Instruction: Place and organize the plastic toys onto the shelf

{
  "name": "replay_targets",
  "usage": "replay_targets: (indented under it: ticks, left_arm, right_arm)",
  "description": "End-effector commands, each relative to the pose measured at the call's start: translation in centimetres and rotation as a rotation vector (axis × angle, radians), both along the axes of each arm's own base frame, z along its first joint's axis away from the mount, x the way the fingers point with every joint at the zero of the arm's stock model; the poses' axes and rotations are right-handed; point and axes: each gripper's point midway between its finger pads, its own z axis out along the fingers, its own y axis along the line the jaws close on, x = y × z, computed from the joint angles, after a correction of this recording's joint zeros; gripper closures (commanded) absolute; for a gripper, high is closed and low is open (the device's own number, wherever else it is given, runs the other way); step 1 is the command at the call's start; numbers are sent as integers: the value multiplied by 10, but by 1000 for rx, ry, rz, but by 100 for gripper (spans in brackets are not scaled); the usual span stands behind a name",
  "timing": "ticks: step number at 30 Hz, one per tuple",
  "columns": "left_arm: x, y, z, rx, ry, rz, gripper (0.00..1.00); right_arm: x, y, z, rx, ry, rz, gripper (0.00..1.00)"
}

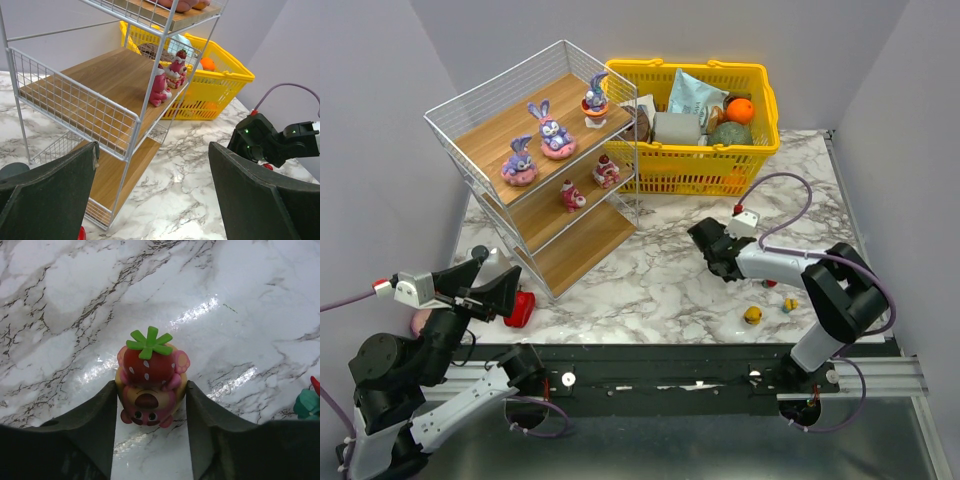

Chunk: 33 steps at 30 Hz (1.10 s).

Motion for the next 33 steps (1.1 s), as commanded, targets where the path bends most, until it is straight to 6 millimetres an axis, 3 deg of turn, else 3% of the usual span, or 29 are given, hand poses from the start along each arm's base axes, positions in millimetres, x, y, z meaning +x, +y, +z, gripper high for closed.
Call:
replay_targets:
  ticks: [1, 5, 9, 15, 17, 26, 30, 33]
  left_arm:
    - [-17, 27, 3, -82, -56, 12, 1]
    - [-17, 27, 2, -86, -54, 11, 1]
    - [-18, 29, 3, -95, -58, 11, 1]
    - [-18, 31, 5, -98, -64, 15, 1]
    - [-20, 33, 8, -105, -68, 16, 1]
    - [-23, 49, 19, -124, -92, 55, 1]
    - [-23, 52, 24, -116, -99, 66, 1]
    - [-23, 54, 24, -121, -104, 72, 1]
  right_arm:
    - [6, -1, 6, 29, -62, -21, 58]
    - [7, 7, 10, 45, -66, 58, 86]
    - [5, 38, 28, 116, -108, 232, 98]
    - [-32, 114, 70, 129, -167, 561, 99]
    - [-51, 147, 94, 163, -201, 679, 99]
    - [-118, 255, 200, 243, -396, 1063, 99]
    - [-125, 306, 250, 244, -492, 1151, 99]
    - [-125, 333, 272, 249, -546, 1195, 99]
